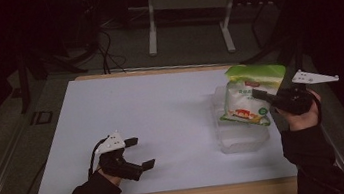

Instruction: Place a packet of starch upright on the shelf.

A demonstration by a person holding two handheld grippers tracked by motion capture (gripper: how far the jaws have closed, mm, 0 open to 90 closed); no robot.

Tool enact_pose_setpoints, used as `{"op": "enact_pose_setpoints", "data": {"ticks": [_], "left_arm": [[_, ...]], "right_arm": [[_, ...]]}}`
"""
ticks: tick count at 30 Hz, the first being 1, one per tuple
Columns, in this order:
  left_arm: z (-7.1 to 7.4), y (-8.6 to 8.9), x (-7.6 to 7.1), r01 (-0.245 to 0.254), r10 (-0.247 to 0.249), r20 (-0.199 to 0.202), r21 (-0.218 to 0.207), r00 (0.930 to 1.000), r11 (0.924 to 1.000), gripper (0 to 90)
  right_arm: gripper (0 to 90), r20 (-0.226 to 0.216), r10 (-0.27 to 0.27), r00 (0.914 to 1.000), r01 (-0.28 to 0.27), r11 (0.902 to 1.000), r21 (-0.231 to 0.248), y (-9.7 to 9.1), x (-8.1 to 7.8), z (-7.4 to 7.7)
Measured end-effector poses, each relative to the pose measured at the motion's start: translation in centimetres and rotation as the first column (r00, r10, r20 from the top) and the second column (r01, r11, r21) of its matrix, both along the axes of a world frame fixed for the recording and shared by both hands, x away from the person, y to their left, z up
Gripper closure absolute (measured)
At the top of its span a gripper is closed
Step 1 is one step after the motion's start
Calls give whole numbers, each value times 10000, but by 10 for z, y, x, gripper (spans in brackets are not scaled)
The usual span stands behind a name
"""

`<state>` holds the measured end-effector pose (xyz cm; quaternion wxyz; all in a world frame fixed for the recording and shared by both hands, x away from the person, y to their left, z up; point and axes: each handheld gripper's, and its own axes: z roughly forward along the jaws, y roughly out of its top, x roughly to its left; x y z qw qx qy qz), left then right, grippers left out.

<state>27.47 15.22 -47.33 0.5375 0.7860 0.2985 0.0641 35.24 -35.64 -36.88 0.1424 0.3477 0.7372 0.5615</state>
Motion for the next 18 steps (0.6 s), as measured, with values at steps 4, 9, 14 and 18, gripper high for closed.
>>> {"op": "enact_pose_setpoints", "data": {"ticks": [4,9,14,18], "left_arm": [[-3,2,1,-77,76,-35,-73,10000,9999,1],[-8,2,2,-83,82,-101,-81,9999,9999,1],[-10,2,2,-111,109,-142,-142,9998,9998,1],[-12,3,2,-108,106,-153,-126,9998,9999,1]], "right_arm": [[834,-237,123,9996,-122,9999,57,-6,-8,-8],[835,-457,469,9979,-464,9989,109,-7,-13,-15],[835,-720,897,9934,-893,9960,80,-3,-16,-27],[835,-891,1054,9904,-1049,9944,105,2,-16,-35]]}}
